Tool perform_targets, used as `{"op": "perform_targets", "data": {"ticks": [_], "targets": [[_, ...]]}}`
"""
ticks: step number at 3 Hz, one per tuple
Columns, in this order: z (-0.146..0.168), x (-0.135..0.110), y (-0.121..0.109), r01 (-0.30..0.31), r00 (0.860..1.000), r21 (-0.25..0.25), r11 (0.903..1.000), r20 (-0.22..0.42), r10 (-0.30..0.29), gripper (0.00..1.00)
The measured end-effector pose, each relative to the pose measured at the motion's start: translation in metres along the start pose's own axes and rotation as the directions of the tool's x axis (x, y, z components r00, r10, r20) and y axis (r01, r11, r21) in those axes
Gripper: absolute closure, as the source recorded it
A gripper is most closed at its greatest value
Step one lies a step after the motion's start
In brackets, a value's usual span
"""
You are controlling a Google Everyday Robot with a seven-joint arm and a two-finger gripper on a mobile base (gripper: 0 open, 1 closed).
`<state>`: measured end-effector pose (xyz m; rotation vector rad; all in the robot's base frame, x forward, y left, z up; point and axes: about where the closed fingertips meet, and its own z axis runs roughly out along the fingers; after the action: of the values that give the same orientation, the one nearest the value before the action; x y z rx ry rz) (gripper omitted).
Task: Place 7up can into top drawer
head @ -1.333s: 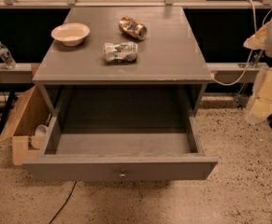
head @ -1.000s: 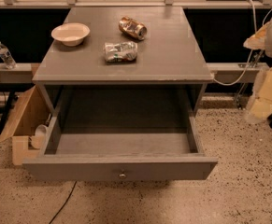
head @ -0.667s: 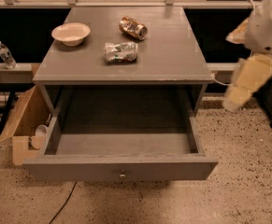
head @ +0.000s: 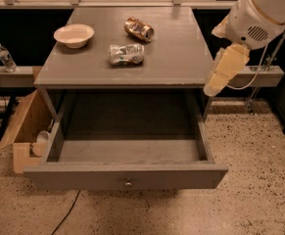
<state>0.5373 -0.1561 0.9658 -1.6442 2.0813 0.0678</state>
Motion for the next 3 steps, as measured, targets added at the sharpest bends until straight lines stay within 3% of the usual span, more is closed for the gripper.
{"op": "perform_targets", "data": {"ticks": [1,3], "targets": [[0.000,0.000,0.000,0.000,1.000,0.000,1.0000,0.000,0.000,0.00],[0.068,-0.068,-0.082,0.034,0.995,0.054,0.9979,0.092,-0.039,0.00]]}}
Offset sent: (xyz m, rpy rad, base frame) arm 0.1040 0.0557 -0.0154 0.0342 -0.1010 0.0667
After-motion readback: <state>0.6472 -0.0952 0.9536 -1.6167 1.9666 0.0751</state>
